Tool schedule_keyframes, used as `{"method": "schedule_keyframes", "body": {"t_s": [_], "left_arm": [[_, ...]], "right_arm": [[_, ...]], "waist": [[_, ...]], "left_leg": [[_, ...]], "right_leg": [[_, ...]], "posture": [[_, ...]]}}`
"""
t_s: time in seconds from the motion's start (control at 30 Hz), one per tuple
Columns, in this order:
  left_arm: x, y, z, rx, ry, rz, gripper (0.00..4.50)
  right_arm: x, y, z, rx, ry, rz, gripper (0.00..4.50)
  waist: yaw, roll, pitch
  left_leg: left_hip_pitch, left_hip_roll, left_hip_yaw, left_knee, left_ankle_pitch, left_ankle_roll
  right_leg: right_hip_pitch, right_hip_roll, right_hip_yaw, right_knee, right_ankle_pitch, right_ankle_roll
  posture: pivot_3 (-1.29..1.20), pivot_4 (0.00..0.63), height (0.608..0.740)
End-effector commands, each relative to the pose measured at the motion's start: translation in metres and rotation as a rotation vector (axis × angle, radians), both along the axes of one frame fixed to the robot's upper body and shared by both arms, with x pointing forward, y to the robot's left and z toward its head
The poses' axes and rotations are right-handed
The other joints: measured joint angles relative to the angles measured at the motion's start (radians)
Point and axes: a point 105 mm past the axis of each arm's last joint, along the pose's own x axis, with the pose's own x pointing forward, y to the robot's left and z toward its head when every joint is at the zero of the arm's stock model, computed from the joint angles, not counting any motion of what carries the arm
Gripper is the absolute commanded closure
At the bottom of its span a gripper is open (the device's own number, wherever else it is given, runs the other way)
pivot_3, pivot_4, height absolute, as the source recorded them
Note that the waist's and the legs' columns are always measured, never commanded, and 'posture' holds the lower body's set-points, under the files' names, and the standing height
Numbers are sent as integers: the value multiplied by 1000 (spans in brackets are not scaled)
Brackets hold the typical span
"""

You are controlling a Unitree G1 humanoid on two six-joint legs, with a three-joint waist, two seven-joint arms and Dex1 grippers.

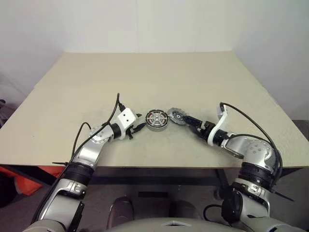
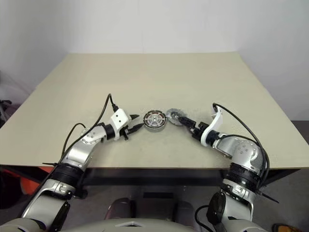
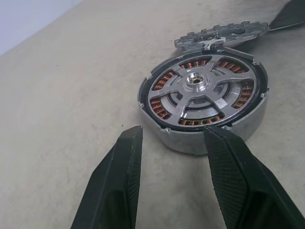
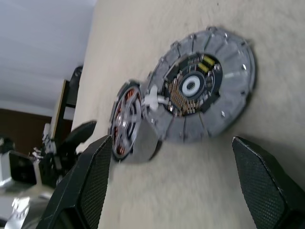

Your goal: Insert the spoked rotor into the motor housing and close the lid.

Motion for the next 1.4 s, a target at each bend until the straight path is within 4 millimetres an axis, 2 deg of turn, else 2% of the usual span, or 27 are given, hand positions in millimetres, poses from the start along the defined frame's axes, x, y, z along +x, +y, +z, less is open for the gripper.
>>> {"method": "schedule_keyframes", "body": {"t_s": [0.03, 0.23, 0.47, 0.67, 0.87, 1.03, 1.4], "left_arm": [[3, 4, 16, -20, -56, 16, 2362], [1, 6, 15, -17, -57, 30, 2362], [0, 11, 15, -11, -57, 49, 2362], [1, 11, 15, -11, -58, 57, 2362], [1, 12, 12, -6, -52, 60, 2362], [1, 13, 12, -3, -50, 64, 2362], [3, 21, 12, 2, -53, 92, 2362]], "right_arm": [[15, 3, 12, -6, -60, -11, 30], [33, 8, 11, -30, -83, -33, 30], [41, 22, 12, -49, -115, -6, 30], [52, 34, 27, -14, -185, 1, 30], [47, 53, 58, 33, -309, 82, 30], [40, 64, 71, 17, -374, 154, 30], [30, 83, 73, -44, -415, 247, 30]], "waist": [[0, 0, 0], [-2, 0, 0], [-4, 0, 0], [-3, 0, 0], [-3, 0, 0], [-3, 0, 0], [-3, 0, 0]], "left_leg": [[0, 0, 0, 0, 0, 0], [0, 0, 0, 0, 0, 0], [0, 0, 0, 0, 0, 0], [0, 0, 0, 0, 0, 0], [-3, 1, 0, 0, 0, 1], [-4, 1, 0, 0, 0, 1], [-4, 1, 0, 0, 0, 1]], "right_leg": [[0, 0, 0, 0, 0, 0], [0, 0, 0, 0, 0, 0], [0, 0, 0, 0, 0, 0], [0, 0, 0, 0, 0, 0], [-2, 1, -1, 0, 0, -1], [-3, 1, 0, 0, 0, -1], [-3, 1, 0, 0, 0, -1]], "posture": [[0, 0, 740], [0, 0, 740], [0, 0, 740], [0, 0, 740], [0, 0, 740], [0, 0, 740], [0, 0, 740]]}}
